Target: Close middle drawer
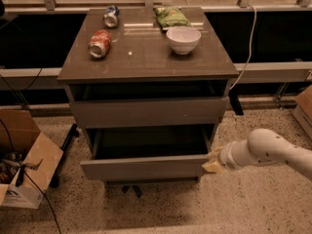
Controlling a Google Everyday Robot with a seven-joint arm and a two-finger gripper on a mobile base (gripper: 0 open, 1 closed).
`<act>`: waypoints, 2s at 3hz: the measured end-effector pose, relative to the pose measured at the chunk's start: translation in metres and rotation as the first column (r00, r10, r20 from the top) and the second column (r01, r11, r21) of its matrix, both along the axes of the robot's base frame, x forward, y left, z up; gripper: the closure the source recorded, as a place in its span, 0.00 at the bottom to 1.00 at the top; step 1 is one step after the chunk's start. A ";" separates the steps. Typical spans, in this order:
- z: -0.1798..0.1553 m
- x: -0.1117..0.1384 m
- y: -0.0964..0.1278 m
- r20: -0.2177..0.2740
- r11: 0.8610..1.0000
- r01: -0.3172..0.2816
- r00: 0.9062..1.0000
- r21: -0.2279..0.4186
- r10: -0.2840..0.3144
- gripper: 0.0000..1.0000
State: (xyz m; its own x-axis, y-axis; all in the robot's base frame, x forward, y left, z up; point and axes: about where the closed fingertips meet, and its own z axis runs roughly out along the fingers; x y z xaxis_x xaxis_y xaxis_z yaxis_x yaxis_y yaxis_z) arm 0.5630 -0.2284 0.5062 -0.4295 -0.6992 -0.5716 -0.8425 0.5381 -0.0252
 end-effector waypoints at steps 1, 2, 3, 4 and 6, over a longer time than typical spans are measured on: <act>-0.022 -0.014 -0.020 -0.082 0.999 0.049 0.995 -0.006 -0.049 0.82; -0.047 -0.010 -0.020 -0.131 0.999 0.046 0.990 -0.008 -0.047 1.00; -0.089 0.025 0.000 -0.131 1.000 -0.004 0.991 0.024 0.007 1.00; -0.098 0.039 0.008 -0.114 0.999 -0.024 0.993 0.036 0.028 1.00; -0.105 0.098 0.024 -0.004 0.996 -0.069 0.998 0.059 0.069 1.00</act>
Offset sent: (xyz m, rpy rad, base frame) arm 0.0083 -0.0143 -0.0897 -0.0028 0.1900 -0.0280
